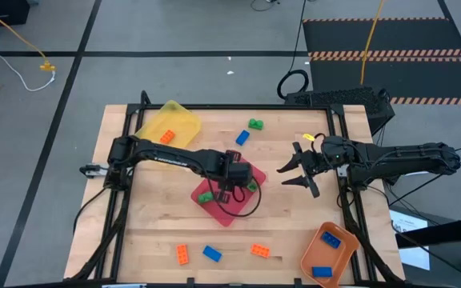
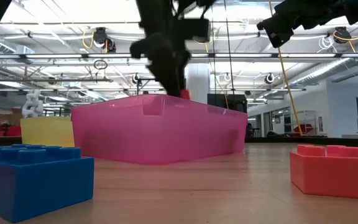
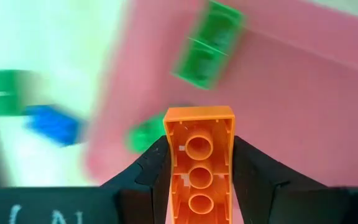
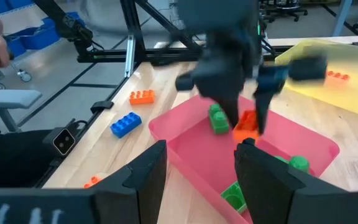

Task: Sort & place blocks by color
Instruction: Put the orange game piece into the yellow bin

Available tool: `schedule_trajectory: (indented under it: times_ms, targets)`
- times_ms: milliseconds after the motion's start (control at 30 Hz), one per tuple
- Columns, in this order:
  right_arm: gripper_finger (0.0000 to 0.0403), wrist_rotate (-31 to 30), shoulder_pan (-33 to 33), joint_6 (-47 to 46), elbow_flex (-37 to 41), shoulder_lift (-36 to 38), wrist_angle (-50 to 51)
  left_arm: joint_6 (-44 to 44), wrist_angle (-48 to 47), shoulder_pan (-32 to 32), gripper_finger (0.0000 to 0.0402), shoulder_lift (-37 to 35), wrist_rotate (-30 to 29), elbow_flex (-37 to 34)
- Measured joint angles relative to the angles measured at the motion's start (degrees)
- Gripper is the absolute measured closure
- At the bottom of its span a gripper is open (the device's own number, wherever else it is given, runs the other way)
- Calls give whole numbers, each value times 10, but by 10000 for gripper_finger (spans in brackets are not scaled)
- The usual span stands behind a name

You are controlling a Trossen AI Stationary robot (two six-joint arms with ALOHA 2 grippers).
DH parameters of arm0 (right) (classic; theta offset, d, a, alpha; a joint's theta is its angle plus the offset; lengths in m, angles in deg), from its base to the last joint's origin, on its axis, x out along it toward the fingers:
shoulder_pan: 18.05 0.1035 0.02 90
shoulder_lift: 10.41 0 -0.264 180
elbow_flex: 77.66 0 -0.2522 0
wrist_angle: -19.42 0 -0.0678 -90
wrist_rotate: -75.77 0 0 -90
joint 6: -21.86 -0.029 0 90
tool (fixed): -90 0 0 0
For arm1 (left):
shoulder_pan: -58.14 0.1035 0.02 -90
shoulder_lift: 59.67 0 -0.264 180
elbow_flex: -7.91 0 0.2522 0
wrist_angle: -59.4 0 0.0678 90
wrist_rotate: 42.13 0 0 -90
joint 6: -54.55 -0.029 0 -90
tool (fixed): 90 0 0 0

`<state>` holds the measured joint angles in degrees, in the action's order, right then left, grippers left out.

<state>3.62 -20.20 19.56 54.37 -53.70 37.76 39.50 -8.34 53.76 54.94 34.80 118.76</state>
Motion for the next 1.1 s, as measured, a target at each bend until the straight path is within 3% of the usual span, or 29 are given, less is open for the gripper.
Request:
schedule_trajectory:
  times_ms: [133,233,300,467,867,1100]
  targets:
    - [227,0,0,0,0,0,0,39,-21,15,269,0,-111,50]
    - [227,0,0,0,0,0,0,73,-44,47,269,0,-124,66]
    - [227,0,0,-3,0,0,0,89,-68,73,269,-1,-116,67]
    - [227,0,0,-11,0,0,4,120,-115,167,269,-14,-35,63]
    - [227,1,0,-16,0,0,24,127,-181,378,269,-49,-35,63]
    - [227,2,0,-28,13,0,35,135,-187,431,269,-49,26,16]
